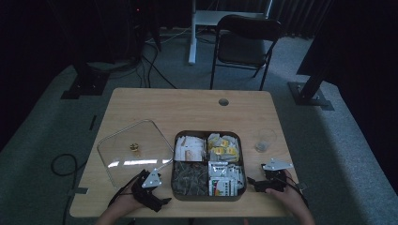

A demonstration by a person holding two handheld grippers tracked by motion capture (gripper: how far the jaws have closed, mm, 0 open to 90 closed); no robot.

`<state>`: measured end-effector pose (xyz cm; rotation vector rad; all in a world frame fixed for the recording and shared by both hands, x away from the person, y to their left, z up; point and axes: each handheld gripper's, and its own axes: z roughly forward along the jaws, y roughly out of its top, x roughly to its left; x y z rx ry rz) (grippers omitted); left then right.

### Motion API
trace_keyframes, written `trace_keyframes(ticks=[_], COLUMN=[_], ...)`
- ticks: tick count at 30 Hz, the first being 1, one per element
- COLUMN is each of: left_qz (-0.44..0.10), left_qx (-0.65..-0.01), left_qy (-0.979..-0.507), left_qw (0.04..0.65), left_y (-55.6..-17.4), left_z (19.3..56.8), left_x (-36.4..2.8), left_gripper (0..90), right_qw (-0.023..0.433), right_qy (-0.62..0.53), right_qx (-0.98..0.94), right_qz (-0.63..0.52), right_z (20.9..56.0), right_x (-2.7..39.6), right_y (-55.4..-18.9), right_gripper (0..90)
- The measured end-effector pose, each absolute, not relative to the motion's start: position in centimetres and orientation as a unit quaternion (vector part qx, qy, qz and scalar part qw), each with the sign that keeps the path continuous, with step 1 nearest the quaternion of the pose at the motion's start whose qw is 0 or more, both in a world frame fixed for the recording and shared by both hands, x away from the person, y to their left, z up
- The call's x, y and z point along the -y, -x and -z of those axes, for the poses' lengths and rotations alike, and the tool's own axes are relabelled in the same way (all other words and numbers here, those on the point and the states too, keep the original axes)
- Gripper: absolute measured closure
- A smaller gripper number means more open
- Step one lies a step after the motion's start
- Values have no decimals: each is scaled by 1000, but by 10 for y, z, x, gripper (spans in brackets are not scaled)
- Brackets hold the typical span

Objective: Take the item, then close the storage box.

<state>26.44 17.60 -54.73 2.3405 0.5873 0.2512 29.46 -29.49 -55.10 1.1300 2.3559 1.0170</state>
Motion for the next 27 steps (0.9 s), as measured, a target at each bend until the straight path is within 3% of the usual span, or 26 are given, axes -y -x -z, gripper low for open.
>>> trace_keyframes(ticks=[27], left_qz=[-98], left_qx=[-249], left_qy=[-899], left_qw=[347], left_y=[-261], left_z=[539], left_x=[-185], left_gripper=[6], right_qw=[169], right_qy=[-397], right_qx=[-828], right_qz=[-358], right_z=[551], right_x=[295], right_y=[-295], right_gripper=[122])
